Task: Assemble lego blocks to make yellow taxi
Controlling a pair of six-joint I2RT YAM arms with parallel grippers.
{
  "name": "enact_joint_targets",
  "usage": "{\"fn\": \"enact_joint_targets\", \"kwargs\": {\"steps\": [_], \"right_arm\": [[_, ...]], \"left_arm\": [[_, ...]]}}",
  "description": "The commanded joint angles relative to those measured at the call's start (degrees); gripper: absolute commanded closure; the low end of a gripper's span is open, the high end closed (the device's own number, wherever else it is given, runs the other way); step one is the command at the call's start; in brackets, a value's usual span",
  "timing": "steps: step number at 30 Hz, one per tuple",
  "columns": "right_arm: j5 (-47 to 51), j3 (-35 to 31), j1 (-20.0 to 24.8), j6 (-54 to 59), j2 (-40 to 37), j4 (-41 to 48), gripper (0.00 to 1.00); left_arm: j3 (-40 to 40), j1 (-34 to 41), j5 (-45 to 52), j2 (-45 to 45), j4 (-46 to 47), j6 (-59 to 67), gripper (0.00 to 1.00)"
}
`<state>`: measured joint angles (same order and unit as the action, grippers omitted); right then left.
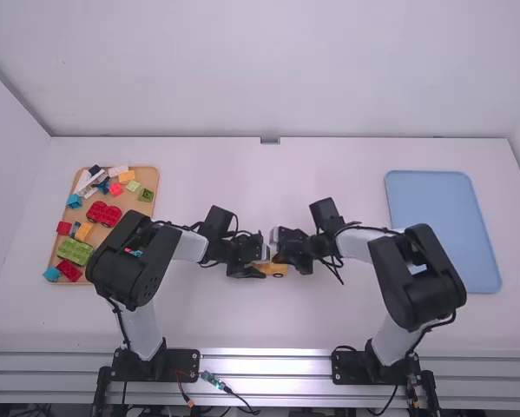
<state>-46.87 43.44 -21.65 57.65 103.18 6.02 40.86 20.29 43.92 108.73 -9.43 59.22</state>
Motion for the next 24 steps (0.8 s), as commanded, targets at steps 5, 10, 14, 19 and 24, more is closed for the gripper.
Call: {"fn": "enact_joint_targets", "kwargs": {"steps": [5,10,14,19,24], "right_arm": [[6.71,-1.09,-0.15,0.76,3.23,1.75,1.00],[6.49,-1.07,-0.15,1.11,7.16,0.04,1.00],[4.92,-1.09,-0.15,3.19,8.85,0.70,1.00],[3.28,-1.01,-0.04,5.68,7.27,2.84,1.00],[2.89,-2.03,-0.04,7.30,7.01,2.62,1.00]], "left_arm": [[-1.88,0.07,-6.05,1.52,1.28,-0.81,0.81],[-1.88,-0.17,-6.08,1.52,1.21,-0.85,0.83],[-1.86,-0.20,-6.05,1.52,1.21,-0.87,0.84],[-1.86,-0.22,-6.03,1.52,0.88,-0.90,0.87],[-1.86,-0.20,-6.08,1.52,-0.36,-2.08,0.87]]}}
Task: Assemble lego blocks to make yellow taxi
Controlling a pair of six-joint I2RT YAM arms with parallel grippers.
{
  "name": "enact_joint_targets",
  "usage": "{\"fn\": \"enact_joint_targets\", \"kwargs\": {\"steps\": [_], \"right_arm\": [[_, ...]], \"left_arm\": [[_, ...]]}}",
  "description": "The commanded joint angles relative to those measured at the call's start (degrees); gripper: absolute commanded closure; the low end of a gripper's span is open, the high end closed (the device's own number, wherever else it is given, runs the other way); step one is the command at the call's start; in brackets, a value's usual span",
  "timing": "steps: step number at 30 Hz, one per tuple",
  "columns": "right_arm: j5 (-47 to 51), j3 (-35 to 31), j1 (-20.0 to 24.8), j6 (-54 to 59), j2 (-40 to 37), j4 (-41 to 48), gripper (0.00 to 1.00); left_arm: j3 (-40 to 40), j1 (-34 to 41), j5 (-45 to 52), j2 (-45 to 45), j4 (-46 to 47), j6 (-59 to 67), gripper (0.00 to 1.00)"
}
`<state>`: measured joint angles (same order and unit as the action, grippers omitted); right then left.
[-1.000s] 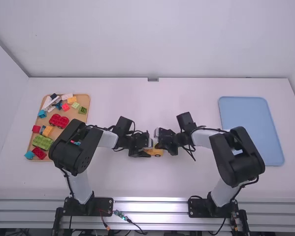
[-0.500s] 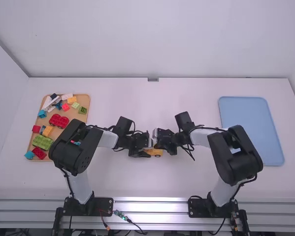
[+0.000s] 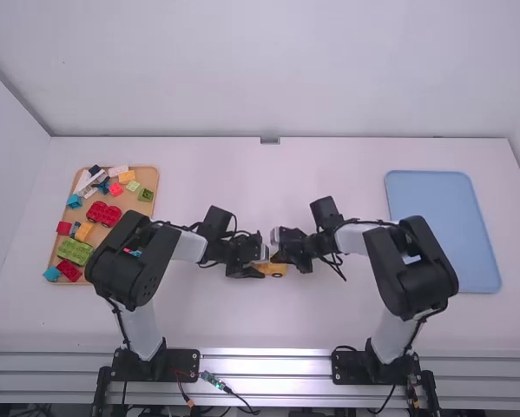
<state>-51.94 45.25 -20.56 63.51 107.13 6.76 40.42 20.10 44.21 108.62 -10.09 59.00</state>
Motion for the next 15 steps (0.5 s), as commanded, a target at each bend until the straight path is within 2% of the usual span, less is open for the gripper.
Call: {"fn": "enact_joint_targets", "kwargs": {"steps": [1,4,8,15], "right_arm": [[7.82,-4.44,-1.14,1.20,3.05,0.83,1.00],[8.28,-8.35,-1.14,-2.71,3.05,-7.15,1.00],[8.22,-10.03,-1.14,-3.67,2.83,-11.45,1.00],[8.24,-7.06,-1.14,-5.20,-5.06,-6.78,1.00]], "left_arm": [[-1.38,0.00,-6.34,1.63,0.21,-2.14,0.87],[-1.29,0.00,-6.32,1.63,0.10,-2.19,0.87],[-1.49,0.33,-6.29,1.63,-0.06,-2.16,0.86],[-1.44,0.09,-6.29,1.63,-0.54,-2.19,0.86]]}}
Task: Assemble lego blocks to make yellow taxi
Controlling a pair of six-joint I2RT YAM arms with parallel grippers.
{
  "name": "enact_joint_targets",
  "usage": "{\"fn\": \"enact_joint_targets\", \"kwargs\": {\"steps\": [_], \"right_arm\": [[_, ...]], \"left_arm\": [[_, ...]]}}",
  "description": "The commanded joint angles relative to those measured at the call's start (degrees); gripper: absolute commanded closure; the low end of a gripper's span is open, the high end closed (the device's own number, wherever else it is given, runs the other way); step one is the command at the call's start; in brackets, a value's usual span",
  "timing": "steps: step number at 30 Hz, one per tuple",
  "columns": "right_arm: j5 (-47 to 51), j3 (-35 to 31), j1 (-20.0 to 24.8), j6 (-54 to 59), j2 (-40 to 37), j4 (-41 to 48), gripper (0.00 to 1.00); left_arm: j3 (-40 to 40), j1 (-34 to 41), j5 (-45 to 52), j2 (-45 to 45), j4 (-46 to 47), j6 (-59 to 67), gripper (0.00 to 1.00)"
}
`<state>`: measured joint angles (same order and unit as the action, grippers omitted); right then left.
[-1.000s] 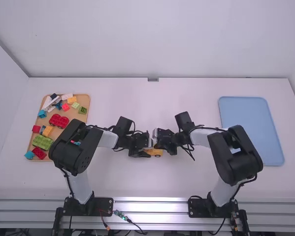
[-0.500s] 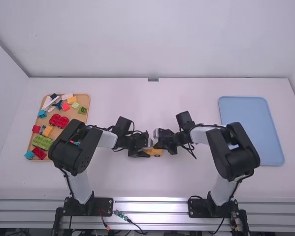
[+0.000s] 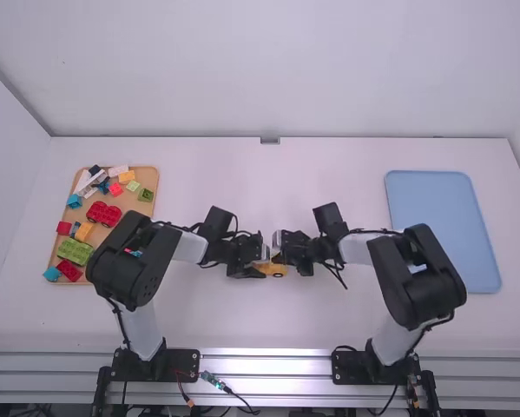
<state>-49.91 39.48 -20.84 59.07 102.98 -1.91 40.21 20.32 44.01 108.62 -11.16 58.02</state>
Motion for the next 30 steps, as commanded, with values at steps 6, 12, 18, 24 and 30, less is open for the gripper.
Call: {"fn": "enact_joint_targets", "kwargs": {"steps": [6,12,18,24,30], "right_arm": [[7.02,1.84,-0.44,-0.55,-7.37,3.21,1.00],[15.87,2.73,1.09,-6.27,-14.61,6.36,0.97],[27.80,2.73,3.76,-16.85,-17.56,10.62,0.65],[30.69,2.71,5.99,-20.24,-17.67,12.81,0.22],[30.36,2.71,6.27,-20.31,-17.67,13.11,0.01]], "left_arm": [[-0.79,-0.17,-6.10,1.63,0.67,-1.20,0.82],[0.81,0.11,-6.14,1.63,3.31,-1.22,0.80],[2.34,0.11,-6.16,1.63,6.24,-1.20,0.74],[3.26,0.11,-6.67,1.63,7.62,-1.22,0.62],[3.56,0.31,-10.64,1.63,8.12,-3.28,0.32]]}}
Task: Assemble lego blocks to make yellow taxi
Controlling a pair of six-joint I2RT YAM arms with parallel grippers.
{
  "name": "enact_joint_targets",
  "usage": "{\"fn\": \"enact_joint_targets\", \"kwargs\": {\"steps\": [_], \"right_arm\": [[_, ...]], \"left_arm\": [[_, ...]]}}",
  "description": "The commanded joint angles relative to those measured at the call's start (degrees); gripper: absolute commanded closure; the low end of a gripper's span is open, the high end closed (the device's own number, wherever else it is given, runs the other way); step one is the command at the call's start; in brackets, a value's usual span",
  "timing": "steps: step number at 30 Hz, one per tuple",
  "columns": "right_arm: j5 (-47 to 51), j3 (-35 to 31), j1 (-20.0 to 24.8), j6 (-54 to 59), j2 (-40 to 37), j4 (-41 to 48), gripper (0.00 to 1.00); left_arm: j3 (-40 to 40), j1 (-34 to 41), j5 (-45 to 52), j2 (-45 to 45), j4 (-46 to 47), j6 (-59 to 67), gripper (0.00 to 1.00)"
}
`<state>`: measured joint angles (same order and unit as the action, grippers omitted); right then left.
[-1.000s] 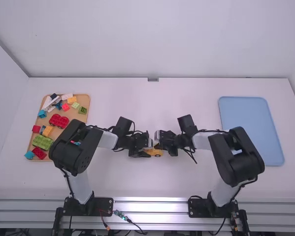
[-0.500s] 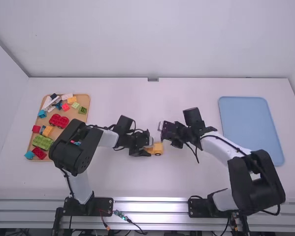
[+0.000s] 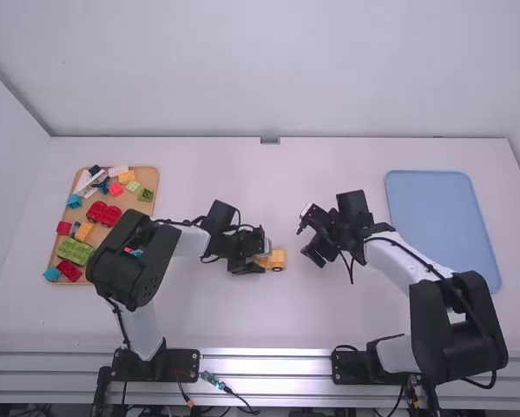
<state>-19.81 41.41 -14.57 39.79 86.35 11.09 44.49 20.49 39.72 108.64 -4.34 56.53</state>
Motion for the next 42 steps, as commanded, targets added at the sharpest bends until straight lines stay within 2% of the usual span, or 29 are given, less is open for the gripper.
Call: {"fn": "enact_joint_targets", "kwargs": {"steps": [1,2,3,4,10,15,24,27,31,35,39,42], "right_arm": [[0.17,0.79,0.00,-1.01,-1.03,0.11,0.01],[0.20,0.79,-0.09,-1.01,-1.03,0.11,0.01],[0.17,0.79,-0.31,-1.01,-1.03,0.11,0.01],[0.20,0.79,-0.55,-0.98,-1.03,0.11,0.01],[0.17,0.79,-0.55,-0.98,-1.03,0.11,0.01],[0.17,0.79,-0.48,-1.01,-1.03,0.02,0.01],[0.17,0.79,-0.48,-1.03,-1.03,-0.13,0.01],[0.17,0.79,-0.48,-1.01,-1.03,-0.13,0.01],[0.17,0.79,-0.48,-0.98,-1.03,-0.13,0.01],[0.17,0.79,-0.48,-1.01,-1.03,-0.15,0.01],[0.20,0.79,-0.46,-0.98,-1.03,-0.13,0.01],[0.17,0.79,-0.48,-1.01,-1.03,-0.17,0.01]], "left_arm": [[-0.72,0.13,-6.21,1.61,1.30,-1.64,0.30],[-0.72,0.09,-6.16,1.61,1.32,-1.66,0.25],[-0.72,0.09,-6.16,1.61,1.28,-1.73,0.16],[-0.72,0.13,-6.21,1.61,1.30,-1.73,0.01],[-0.68,0.09,-6.19,1.50,1.34,-2.64,0.01],[2.56,-0.24,-6.49,-0.01,8.86,-3.15,0.01],[18.91,-0.61,-14.53,-1.58,35.48,-3.17,0.01],[26.88,-0.59,-19.21,-1.58,46.32,-3.17,0.01],[34.16,-0.50,-27.82,-1.58,53.87,-3.19,0.01],[39.69,-0.61,-34.58,-1.58,56.75,-3.61,0.01],[44.39,-1.55,-38.21,-1.61,55.66,-5.51,0.01],[46.88,-4.85,-45.72,-1.61,47.94,-15.76,0.01]]}}
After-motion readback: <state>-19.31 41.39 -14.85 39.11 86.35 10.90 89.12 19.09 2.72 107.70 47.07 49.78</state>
